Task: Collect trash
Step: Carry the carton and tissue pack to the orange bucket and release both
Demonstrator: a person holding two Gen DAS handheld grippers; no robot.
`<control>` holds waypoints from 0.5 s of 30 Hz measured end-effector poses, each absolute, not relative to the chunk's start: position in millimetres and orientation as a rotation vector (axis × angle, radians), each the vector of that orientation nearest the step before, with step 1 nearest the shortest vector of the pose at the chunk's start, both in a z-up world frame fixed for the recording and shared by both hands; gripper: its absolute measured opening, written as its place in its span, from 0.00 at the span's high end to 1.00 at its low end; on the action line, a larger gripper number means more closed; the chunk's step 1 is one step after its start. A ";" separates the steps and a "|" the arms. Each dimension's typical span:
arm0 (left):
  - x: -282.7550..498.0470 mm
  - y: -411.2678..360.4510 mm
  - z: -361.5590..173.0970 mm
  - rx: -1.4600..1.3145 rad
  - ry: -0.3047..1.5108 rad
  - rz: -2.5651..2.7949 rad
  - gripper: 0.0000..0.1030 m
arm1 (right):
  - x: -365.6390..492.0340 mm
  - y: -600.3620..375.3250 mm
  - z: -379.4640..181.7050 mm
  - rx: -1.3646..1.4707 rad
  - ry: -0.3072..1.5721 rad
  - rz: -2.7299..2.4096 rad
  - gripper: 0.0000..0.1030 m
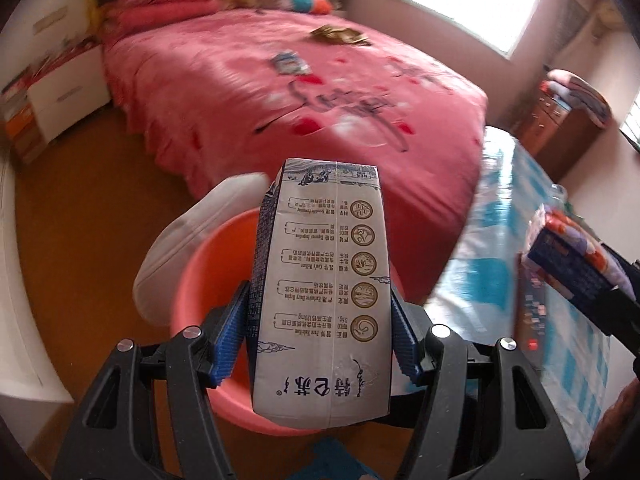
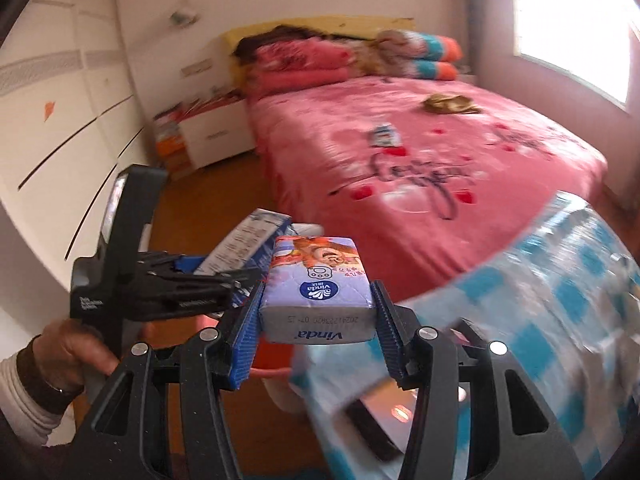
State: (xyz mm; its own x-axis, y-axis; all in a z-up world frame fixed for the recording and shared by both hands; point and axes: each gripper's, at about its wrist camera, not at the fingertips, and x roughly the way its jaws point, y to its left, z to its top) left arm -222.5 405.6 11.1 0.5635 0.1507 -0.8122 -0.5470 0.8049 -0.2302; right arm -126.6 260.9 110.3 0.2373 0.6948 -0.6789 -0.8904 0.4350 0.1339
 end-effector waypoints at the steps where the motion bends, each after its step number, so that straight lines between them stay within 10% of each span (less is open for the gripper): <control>1: -224.8 410.7 5.7 -0.503 0.890 0.442 0.38 | -128.0 274.6 105.2 -0.326 0.755 1.126 0.48; 6: -236.5 437.3 -21.6 -0.541 0.908 0.517 0.17 | -130.1 310.8 84.9 -0.355 0.787 1.174 0.41; 8: -239.4 443.3 -26.9 -0.548 0.910 0.538 0.16 | -127.1 313.4 81.5 -0.308 0.792 1.174 0.22; 15: -251.6 452.8 -16.7 -0.528 0.786 0.546 0.16 | -105.0 277.0 88.6 -0.139 0.799 1.085 0.12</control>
